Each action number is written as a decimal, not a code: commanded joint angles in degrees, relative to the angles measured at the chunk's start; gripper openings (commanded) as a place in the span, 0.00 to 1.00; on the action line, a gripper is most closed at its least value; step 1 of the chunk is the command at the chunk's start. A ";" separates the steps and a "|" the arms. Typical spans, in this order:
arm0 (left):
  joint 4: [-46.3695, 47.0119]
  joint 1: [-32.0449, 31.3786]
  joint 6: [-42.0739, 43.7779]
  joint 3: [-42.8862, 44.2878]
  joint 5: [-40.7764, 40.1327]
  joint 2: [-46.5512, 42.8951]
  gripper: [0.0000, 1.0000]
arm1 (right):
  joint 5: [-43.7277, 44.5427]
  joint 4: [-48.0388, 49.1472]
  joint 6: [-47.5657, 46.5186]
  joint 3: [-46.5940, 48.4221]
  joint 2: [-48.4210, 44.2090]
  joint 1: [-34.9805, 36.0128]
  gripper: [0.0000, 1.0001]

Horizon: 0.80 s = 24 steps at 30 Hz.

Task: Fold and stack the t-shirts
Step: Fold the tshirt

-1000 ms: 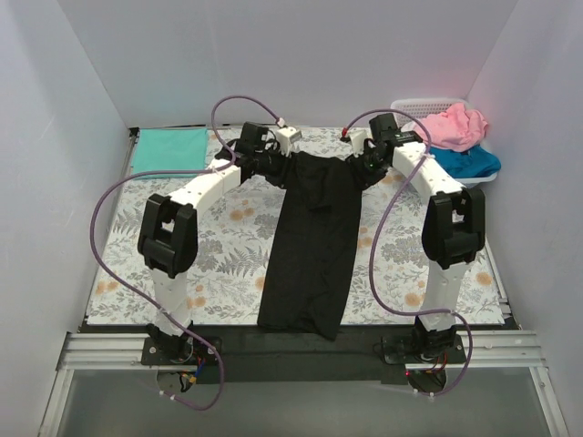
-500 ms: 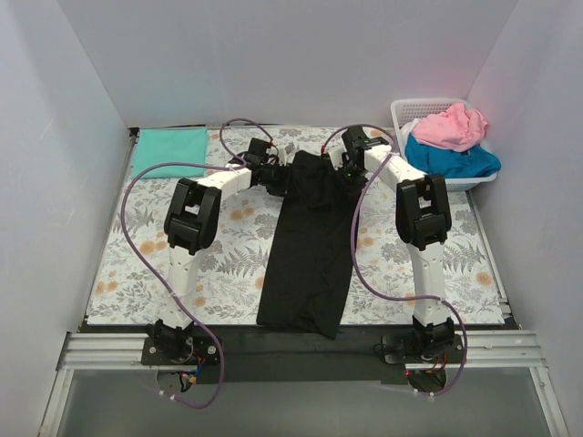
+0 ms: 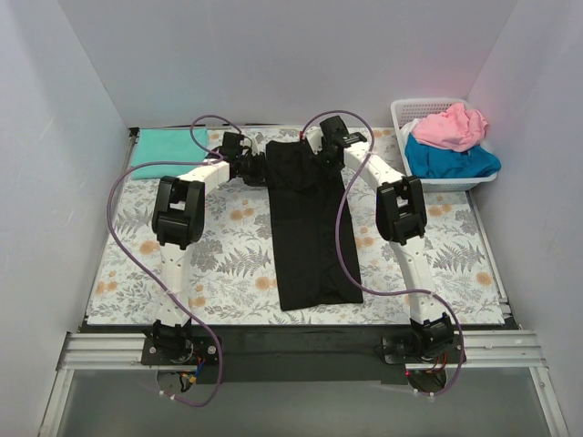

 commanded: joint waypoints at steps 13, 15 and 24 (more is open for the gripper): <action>-1.77 0.51 16.37 -6.88 5.18 -19.84 0.45 | -6.85 3.01 -5.08 -10.85 -25.20 0.95 0.77; -0.64 0.51 22.32 -12.59 8.60 -29.82 0.54 | -8.62 3.10 -8.68 -18.31 -33.02 0.95 0.79; -4.05 -9.14 45.99 -49.07 11.01 -64.23 0.65 | -24.01 1.17 -35.45 -59.76 -64.58 1.30 0.76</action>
